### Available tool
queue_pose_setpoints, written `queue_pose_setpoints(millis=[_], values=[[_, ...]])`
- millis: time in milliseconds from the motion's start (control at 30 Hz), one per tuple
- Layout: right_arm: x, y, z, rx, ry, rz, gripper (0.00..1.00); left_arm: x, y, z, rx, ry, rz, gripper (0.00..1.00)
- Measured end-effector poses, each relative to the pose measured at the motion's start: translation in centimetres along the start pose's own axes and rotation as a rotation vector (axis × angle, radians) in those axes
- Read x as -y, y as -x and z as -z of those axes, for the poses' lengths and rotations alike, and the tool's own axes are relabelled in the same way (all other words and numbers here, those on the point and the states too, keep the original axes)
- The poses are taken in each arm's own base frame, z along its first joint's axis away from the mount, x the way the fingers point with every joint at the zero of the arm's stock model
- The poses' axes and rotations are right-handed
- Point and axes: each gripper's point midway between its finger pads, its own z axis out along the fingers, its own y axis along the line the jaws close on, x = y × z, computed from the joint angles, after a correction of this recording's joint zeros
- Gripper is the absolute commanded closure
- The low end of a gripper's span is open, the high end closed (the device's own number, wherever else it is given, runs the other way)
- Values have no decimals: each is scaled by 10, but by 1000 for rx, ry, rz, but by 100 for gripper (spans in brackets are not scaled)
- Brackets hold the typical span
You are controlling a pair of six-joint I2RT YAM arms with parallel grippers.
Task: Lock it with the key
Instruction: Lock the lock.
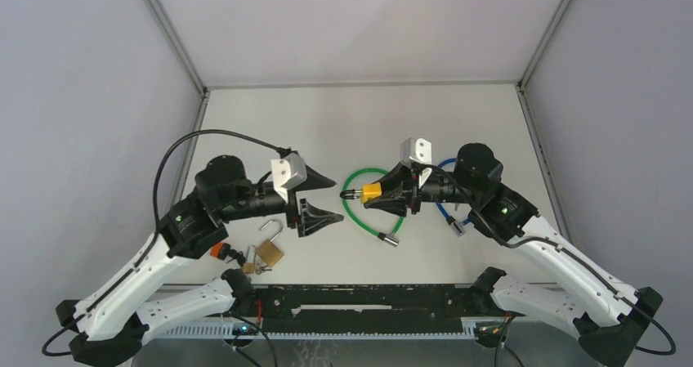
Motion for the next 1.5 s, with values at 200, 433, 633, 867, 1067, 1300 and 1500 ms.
queue_pose_setpoints(millis=[200, 433, 633, 867, 1067, 1300, 1500], values=[[-8, 3, -1, 11, 43, -17, 100, -2, -15, -20, 30, -19, 75, 31], [-12, 4, -1, 15, 55, -18, 100, 2, -4, -27, 102, -54, 120, 55], [-13, 4, -2, 15, 57, -18, 100, 7, 1, -29, 120, -84, 129, 98], [-14, 6, 0, 20, 57, -18, 95, 8, 3, -31, 126, -104, 142, 100], [-17, 9, 3, 26, 60, -8, 1, 7, 6, -31, 139, -98, 124, 100], [-21, 22, 18, 91, 36, 17, 2, 8, 12, -28, 161, -100, 105, 100], [-25, 18, 22, 193, 39, -41, 16, 15, 24, -23, 204, -131, 90, 100]])
